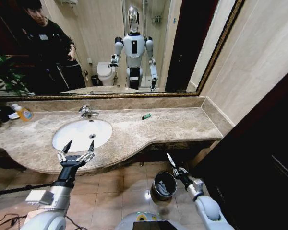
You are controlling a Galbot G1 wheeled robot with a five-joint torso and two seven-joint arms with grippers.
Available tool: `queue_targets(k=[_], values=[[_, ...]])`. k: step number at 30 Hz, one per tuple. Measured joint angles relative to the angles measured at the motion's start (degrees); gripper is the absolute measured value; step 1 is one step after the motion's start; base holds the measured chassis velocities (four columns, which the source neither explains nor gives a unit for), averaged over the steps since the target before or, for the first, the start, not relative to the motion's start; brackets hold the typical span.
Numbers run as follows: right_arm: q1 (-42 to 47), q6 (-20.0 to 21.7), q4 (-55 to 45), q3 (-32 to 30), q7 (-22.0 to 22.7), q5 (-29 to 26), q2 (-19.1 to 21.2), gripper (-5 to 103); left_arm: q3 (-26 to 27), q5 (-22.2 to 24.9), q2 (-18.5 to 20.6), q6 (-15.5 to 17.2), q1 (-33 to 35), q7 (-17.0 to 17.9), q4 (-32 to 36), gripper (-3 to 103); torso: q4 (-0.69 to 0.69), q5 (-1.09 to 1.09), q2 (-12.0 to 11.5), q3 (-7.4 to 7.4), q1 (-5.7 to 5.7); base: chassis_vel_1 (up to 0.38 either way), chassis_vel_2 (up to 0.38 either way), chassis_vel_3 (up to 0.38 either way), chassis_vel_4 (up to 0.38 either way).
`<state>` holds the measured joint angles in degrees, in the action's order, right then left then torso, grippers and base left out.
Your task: Pick up the trash from the sink and place it in the trash bin.
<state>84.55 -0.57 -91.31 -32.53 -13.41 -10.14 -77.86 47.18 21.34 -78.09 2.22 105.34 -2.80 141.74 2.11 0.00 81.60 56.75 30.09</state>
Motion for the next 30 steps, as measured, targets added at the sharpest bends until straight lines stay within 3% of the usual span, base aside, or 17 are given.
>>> queue_targets(k=[10, 30], values=[[-3.77, -2.72, 12.16, 3.09, 8.90, 1.67, -1.41, 18, 0.00, 0.00, 0.00, 0.00, 0.00, 0.00, 0.00, 100, 0.00, 0.00, 0.00, 0.00, 0.00, 0.000, 0.000, 0.000, 0.000], [-5.83, -6.77, 21.04, 3.66, 11.18, 3.11, -3.91, 18, 0.00, 0.00, 0.00, 0.00, 0.00, 0.00, 0.00, 100, 0.00, 0.00, 0.00, 0.00, 0.00, 0.000, 0.000, 0.000, 0.000]])
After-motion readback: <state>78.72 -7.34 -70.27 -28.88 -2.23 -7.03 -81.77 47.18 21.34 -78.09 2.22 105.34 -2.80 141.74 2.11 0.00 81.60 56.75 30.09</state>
